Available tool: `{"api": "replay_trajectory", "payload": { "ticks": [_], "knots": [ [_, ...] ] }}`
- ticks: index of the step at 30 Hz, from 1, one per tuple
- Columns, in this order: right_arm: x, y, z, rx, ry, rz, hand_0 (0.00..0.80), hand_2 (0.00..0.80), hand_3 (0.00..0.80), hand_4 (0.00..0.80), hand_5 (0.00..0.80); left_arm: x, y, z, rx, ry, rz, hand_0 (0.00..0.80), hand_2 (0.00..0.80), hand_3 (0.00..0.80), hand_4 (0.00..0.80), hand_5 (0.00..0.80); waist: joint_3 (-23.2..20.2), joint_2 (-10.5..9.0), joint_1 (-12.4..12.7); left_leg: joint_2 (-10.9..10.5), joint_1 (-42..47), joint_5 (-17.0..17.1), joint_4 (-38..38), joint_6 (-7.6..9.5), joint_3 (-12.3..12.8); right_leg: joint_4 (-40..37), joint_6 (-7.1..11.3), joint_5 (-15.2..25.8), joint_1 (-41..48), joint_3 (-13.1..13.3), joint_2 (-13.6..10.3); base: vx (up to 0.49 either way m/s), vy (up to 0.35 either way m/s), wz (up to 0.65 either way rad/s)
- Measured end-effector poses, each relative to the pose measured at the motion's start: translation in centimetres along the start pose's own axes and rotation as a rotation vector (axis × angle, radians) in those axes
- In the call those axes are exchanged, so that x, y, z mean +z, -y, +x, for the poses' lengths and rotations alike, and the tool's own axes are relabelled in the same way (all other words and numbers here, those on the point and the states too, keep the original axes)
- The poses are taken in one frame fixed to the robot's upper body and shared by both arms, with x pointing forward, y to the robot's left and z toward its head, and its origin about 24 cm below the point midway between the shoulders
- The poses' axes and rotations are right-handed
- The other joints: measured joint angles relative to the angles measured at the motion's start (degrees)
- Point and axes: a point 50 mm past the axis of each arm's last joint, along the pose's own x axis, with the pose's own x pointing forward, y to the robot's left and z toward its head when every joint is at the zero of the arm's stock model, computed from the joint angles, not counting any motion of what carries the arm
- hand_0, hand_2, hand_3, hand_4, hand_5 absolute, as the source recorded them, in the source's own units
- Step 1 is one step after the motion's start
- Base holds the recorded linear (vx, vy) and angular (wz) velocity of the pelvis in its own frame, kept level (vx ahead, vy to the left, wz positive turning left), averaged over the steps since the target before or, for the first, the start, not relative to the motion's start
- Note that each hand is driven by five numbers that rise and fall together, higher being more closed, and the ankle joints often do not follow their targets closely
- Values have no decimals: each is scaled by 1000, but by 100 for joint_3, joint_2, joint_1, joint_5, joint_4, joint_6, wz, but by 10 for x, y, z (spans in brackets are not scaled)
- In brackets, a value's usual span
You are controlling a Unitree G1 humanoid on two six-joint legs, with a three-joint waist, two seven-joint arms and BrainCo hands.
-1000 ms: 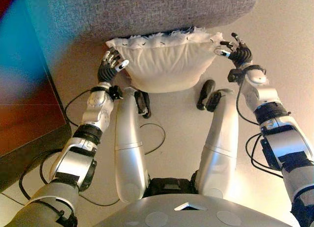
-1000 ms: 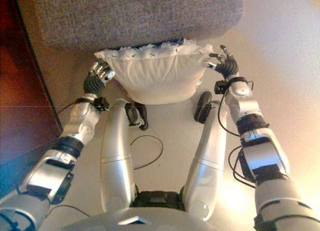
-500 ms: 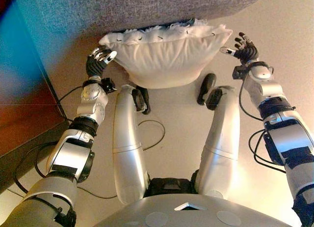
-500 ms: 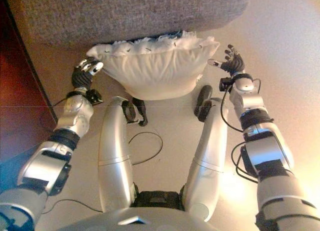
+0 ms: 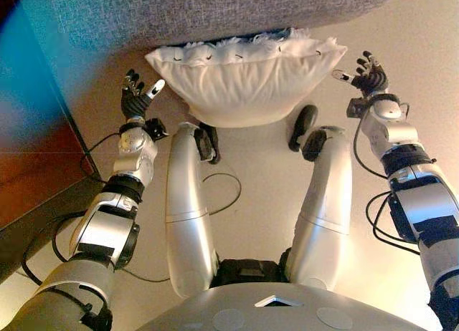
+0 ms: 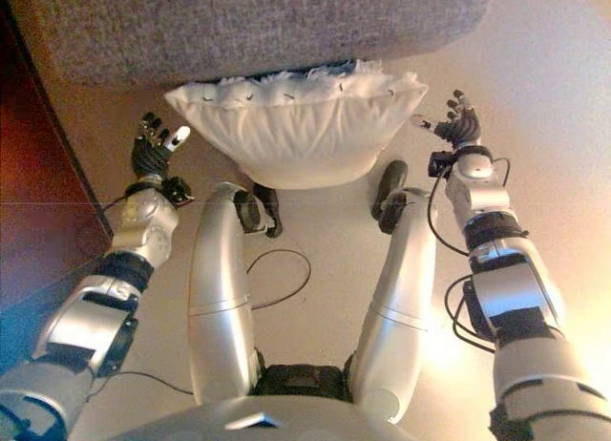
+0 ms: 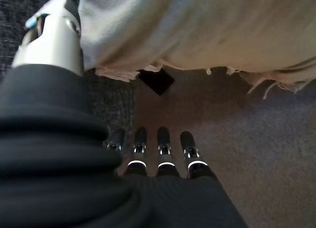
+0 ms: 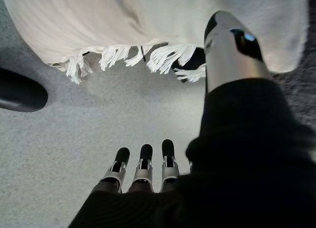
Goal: Pick up the cushion and take it to the sofa
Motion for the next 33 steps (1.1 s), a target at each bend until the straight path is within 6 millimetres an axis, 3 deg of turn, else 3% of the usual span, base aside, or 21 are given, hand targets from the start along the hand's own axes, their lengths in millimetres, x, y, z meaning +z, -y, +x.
{"api": "replay_trajectory", "payload": {
  "ticks": [7,13,22,27,33],
  "knots": [
    [17,-15,4,94,45,-99,0,0,0,0,0,-4,-11,1,47,-32,14,0,0,0,0,0,0,0,5,-31,-46,9,-35,19,2,-62,27,0,-21,-4,-14,-9,0,1],
    [49,-32,9,157,124,-240,0,0,0,0,0,1,-11,7,42,-51,19,0,0,0,0,0,2,4,25,-53,-183,28,-17,-17,16,30,13,-7,-190,5,-54,-5,2,2],
    [63,-41,11,191,119,-345,0,0,0,0,0,45,18,30,-50,-10,52,0,0,0,0,0,1,5,7,-67,-217,20,-19,26,25,37,10,-4,-239,18,-90,-1,-1,1],
    [73,-45,12,212,119,-393,0,0,0,0,0,47,16,32,-125,-18,98,0,0,0,0,0,-3,12,1,-68,-379,32,-70,6,57,15,12,-1,-430,36,-86,2,20,-1],
    [82,-54,12,251,118,-520,0,0,0,0,0,50,45,31,-316,-42,134,0,0,0,0,0,-2,14,-9,-84,-374,56,-226,8,170,-132,49,23,-465,71,-95,12,23,-1]
  ]
}}
